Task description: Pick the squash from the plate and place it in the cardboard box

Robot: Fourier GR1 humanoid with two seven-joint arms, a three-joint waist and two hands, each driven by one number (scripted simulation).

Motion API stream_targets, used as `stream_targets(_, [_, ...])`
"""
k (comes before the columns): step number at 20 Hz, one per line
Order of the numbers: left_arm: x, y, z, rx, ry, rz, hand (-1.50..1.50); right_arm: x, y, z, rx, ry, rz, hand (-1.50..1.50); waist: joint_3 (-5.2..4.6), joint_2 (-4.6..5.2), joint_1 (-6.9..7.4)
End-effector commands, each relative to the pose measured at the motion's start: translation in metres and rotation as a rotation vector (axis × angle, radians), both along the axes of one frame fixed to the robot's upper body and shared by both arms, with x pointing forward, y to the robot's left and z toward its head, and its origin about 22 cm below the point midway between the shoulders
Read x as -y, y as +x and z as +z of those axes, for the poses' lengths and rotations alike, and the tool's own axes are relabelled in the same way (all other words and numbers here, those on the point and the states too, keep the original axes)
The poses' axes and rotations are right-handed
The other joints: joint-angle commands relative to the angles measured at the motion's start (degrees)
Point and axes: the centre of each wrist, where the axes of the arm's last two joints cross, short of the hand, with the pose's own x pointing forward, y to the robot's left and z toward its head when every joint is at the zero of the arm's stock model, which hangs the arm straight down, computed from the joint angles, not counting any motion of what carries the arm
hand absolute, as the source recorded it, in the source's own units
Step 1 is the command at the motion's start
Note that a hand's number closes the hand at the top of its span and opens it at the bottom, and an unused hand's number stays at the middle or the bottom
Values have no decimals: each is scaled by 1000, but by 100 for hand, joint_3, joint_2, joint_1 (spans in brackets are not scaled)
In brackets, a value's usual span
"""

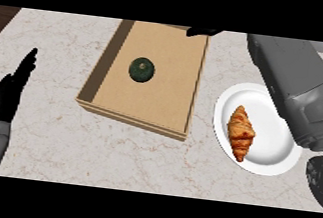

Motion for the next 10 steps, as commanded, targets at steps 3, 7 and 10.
stream_targets(3, [2, -7, 0, 0, 4, -8, 0, 73, 2, 13, 5, -29, -42, -150, 9, 18, 74])
stream_targets(7, [-1, -5, 0, 12, -7, 1, 0, 113, -5, -3, 16, -62, -17, -150, 11, 65, 55])
stream_targets(10, [-2, 3, 18, 20, 3, -25, 0, 139, -8, 11, -3, -122, -10, -150, 22, 85, 121])
